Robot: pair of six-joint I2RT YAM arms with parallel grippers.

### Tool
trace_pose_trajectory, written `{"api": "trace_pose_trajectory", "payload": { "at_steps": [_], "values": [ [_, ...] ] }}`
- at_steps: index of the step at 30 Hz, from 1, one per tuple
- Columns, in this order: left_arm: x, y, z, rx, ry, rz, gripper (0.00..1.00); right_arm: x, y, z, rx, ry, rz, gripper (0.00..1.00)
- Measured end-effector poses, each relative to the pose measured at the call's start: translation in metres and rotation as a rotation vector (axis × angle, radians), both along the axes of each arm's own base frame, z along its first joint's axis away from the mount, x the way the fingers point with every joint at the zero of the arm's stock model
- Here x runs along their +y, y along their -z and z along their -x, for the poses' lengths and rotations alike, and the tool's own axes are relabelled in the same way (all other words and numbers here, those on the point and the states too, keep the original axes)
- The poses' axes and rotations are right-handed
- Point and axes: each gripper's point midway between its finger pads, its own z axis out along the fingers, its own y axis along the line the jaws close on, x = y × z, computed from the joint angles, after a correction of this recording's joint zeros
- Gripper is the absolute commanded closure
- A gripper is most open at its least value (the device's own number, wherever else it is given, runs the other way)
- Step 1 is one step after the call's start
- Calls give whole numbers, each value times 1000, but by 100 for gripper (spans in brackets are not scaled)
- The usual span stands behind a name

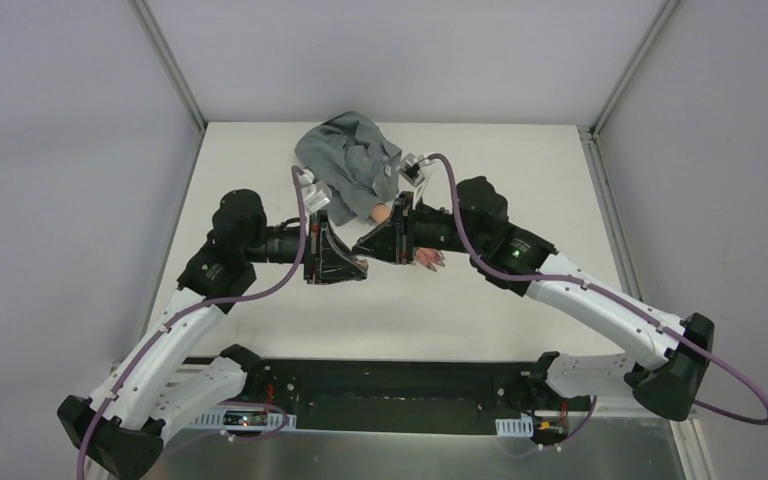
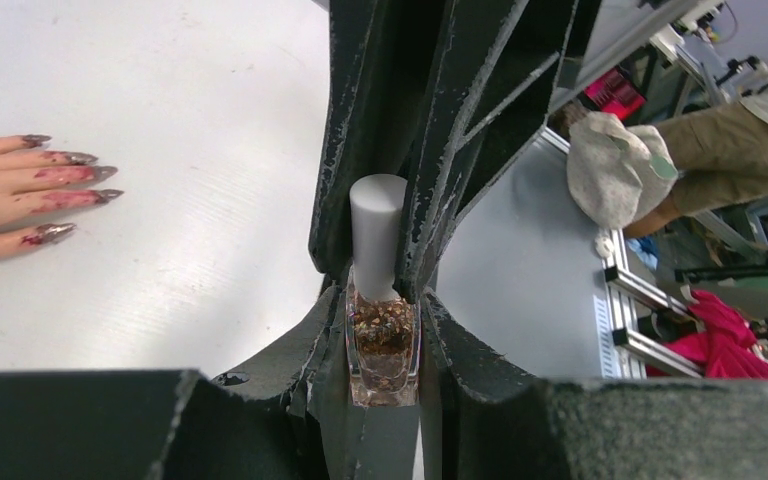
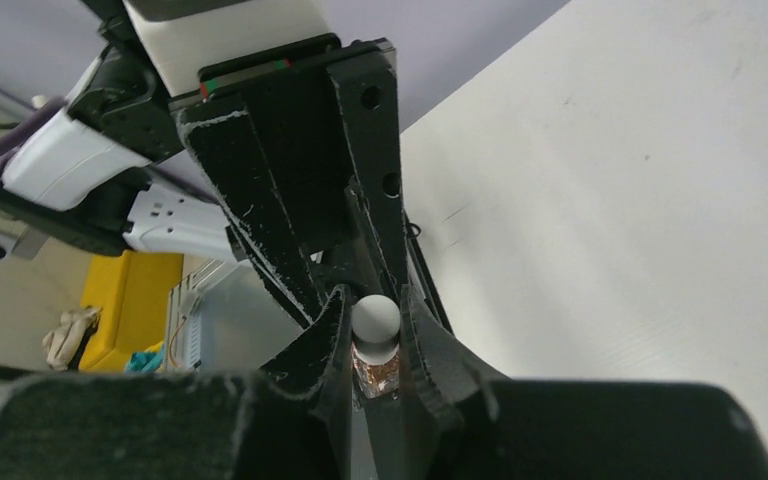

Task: Paint the nails
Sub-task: Unscrew the nail polish bottle.

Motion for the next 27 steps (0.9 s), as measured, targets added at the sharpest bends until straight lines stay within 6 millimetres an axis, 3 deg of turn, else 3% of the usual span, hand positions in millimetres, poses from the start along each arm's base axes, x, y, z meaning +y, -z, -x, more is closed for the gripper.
{"api": "trace_pose_trajectory", "payload": {
  "at_steps": [14,15,18,21,24,27],
  "values": [
    [1,-10,25,-7,131,39,100,-1,-12,31,-58,-214,-91,100],
    [1,-11,25,-10,132,41,100,-1,-12,31,-60,-214,-94,95],
    [1,-11,24,-13,132,42,100,-2,-12,30,-62,-201,-102,62],
    [0,-12,23,-19,128,43,100,-6,-12,29,-49,-170,-105,43],
    [1,-12,19,-31,100,41,100,-15,-16,29,-48,-125,-117,34],
    [1,-13,15,-51,69,40,100,-24,-27,27,-61,-77,-140,31]
  ]
}}
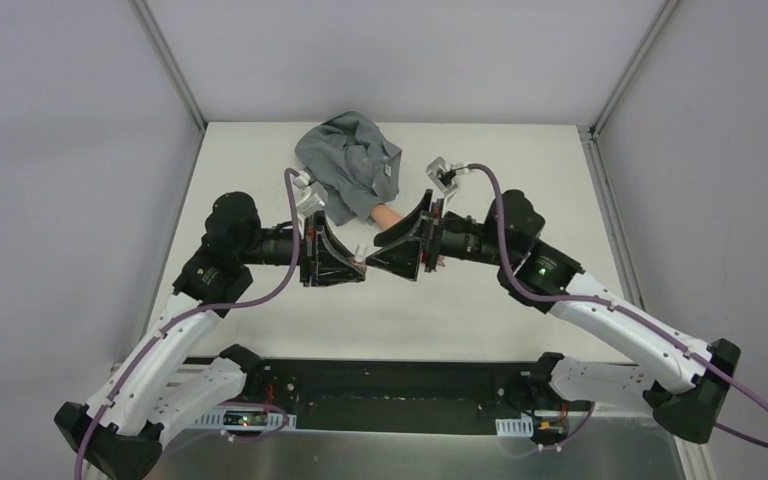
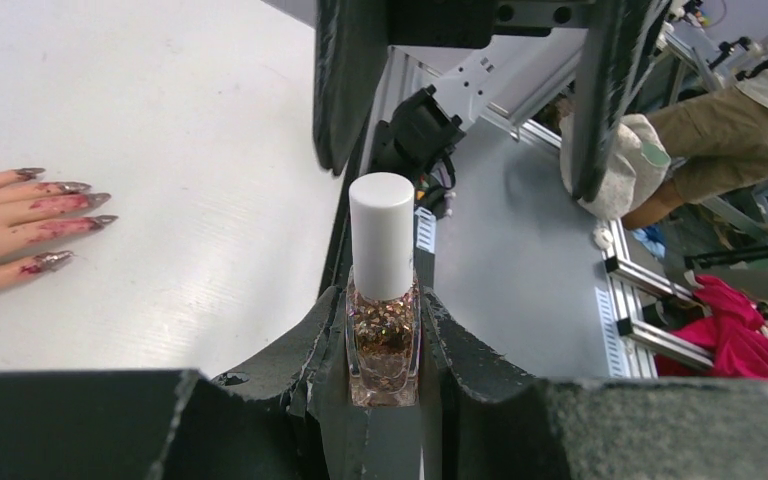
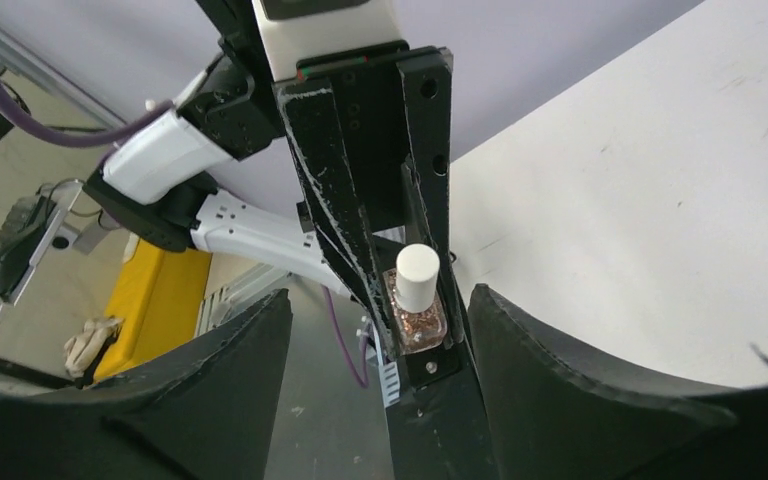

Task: Paint the nails
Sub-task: Unscrew the nail polish bottle.

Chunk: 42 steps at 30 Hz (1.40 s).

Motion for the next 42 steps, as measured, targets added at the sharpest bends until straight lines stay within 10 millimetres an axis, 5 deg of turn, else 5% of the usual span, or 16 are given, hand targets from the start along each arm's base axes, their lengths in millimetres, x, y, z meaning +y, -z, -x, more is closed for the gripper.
{"api": "trace_pose_trajectory", "payload": {
  "at_steps": [5,16,24,30,42],
  "values": [
    [2,-2,-10,-32,-78,0,100,-10,-11,-10,13,102,-25,31],
    [16,9,-53,-55,-349,-55,100,-18,0,-49,164,348,-20,39],
    [21,13,-62,-45,-407,-74,100,10,23,-58,237,390,42,44],
    [20,16,-65,-36,-410,-81,100,32,16,-51,224,370,59,49],
    [22,19,-67,-27,-419,-89,100,40,21,-64,208,432,99,56]
  ]
}}
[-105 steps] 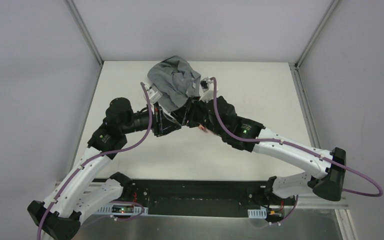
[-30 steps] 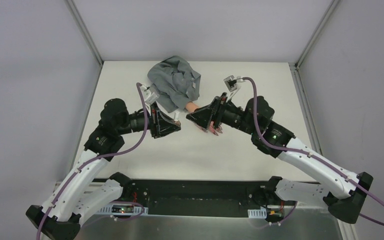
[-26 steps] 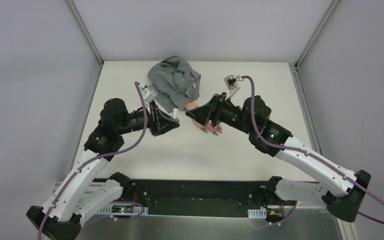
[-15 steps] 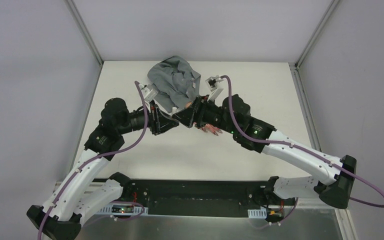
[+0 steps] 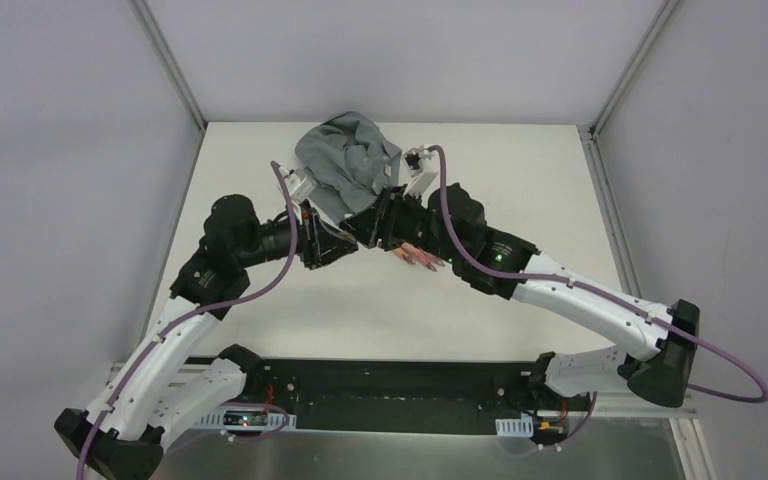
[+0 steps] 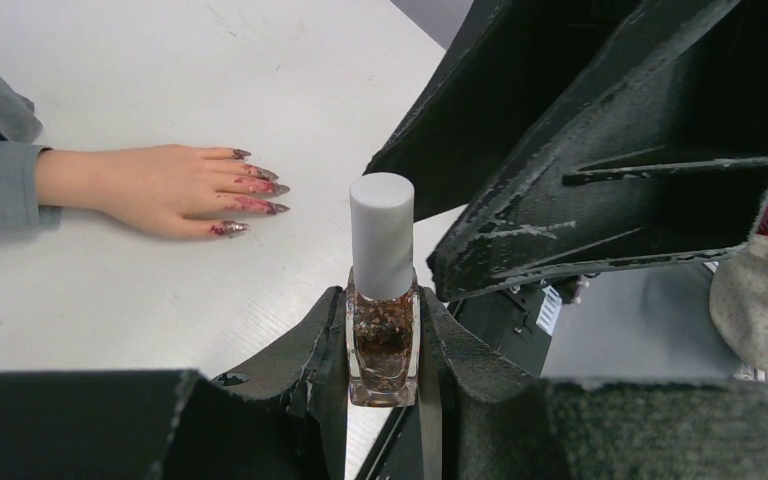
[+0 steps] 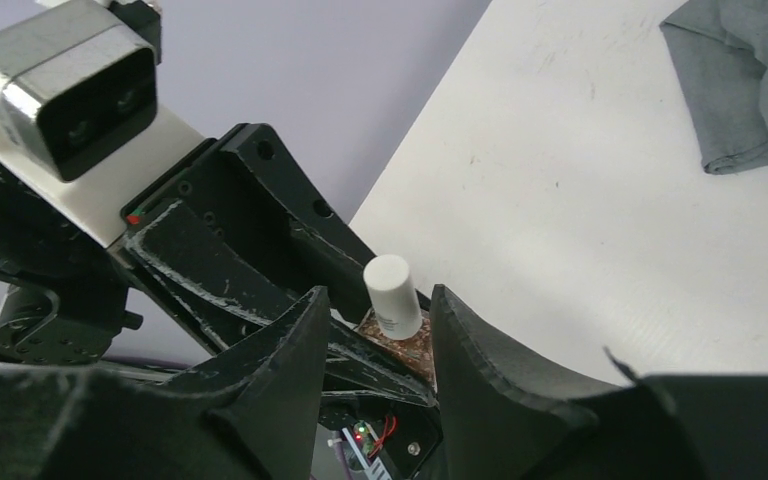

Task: Paint the nails
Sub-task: Unscrew the nail polish bottle.

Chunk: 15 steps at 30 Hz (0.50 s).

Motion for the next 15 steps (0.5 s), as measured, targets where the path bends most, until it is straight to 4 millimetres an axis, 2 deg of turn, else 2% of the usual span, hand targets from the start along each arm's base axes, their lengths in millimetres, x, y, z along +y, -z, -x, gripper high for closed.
{"api": "trace_pose_trajectory", "payload": {
  "at_steps": [8,15],
  "values": [
    [-1,1,-1,5,1,-2,100,1,6,-6,-4,23,36,64],
    [-2,3,-1,13,7,-5,100,4,8,-10,-10,31,60,74]
  ]
}}
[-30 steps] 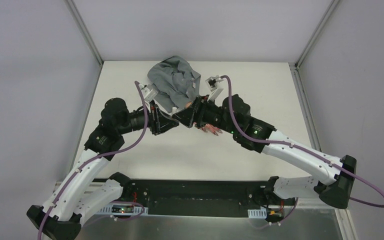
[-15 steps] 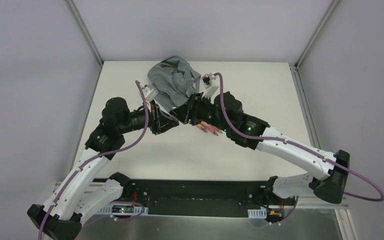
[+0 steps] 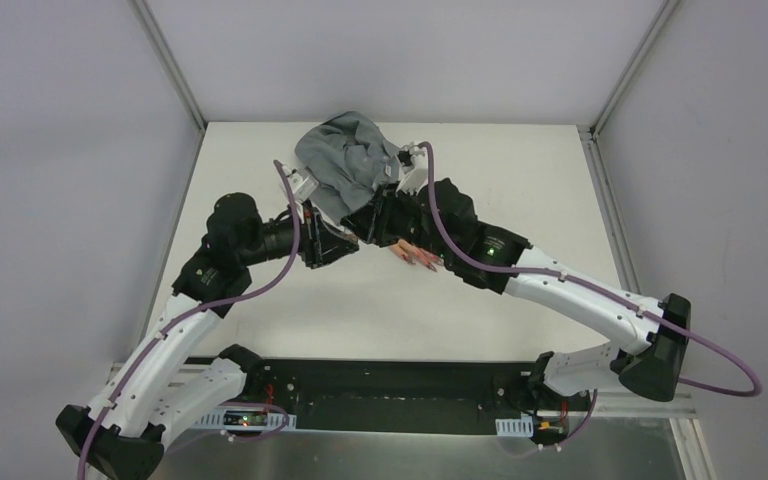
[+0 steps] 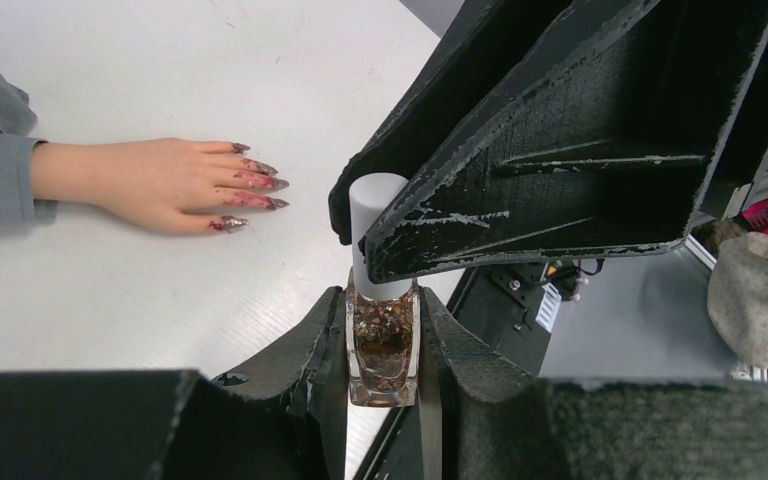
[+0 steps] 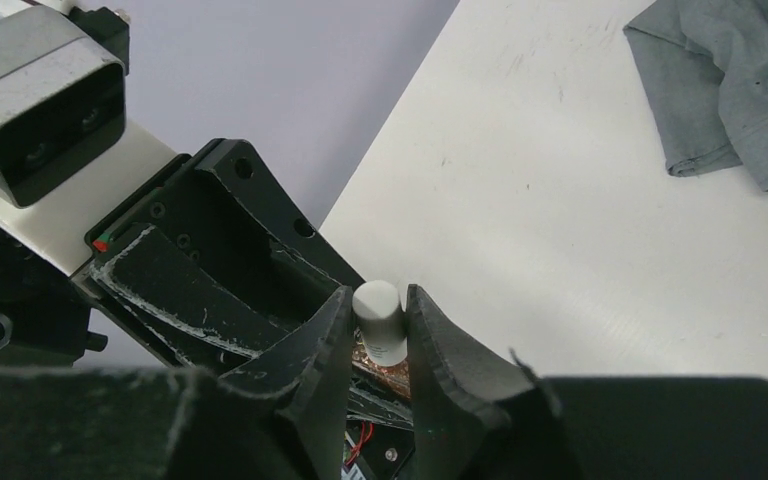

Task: Paint the nails
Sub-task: Unscrew the nail polish bottle.

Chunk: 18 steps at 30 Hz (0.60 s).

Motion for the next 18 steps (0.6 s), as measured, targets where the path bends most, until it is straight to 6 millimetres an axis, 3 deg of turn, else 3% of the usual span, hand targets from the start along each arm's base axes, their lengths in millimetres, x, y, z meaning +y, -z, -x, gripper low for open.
{"api": "trace_pose_trajectory", "payload": {
  "at_steps": [7,18],
  "values": [
    [-2,5,2,29,18,-6,100,-3,9,-3,-5,11,49,100],
    [-10,11,14,82,124,4,100,-13,16,6,-14,-139,68,100]
  ]
}}
